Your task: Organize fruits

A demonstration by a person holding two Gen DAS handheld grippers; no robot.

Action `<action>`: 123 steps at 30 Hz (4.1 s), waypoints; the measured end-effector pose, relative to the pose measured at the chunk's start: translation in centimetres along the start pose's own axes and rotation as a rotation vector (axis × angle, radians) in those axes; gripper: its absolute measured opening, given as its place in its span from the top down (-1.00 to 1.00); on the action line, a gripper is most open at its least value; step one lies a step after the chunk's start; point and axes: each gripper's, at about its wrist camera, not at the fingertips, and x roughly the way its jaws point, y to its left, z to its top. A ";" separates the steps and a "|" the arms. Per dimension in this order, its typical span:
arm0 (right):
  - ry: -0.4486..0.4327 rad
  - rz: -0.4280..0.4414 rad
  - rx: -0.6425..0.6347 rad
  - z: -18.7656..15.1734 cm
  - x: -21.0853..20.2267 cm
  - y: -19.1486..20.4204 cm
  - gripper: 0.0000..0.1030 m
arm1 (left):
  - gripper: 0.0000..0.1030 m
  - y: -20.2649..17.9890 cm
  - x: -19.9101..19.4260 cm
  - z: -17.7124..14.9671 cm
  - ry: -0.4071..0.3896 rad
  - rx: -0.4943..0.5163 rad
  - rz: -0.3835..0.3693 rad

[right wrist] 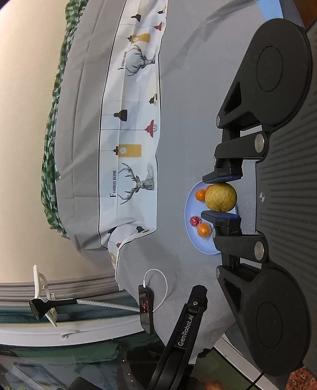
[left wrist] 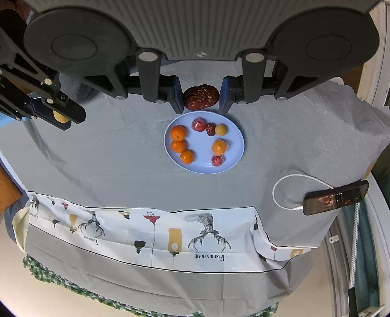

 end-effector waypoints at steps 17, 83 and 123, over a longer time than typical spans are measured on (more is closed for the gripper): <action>0.055 0.006 -0.034 -0.3 2.7 0.3 0.51 | 0.33 1.5 2.9 1.6 0.028 -0.023 0.000; 0.336 -0.017 -0.051 -0.6 19.3 1.4 -0.98 | -0.99 1.7 17.9 5.2 0.176 0.119 0.137; 0.149 -0.126 -0.072 -1.4 8.0 3.4 -0.99 | -0.99 1.5 7.2 0.0 0.036 0.046 0.284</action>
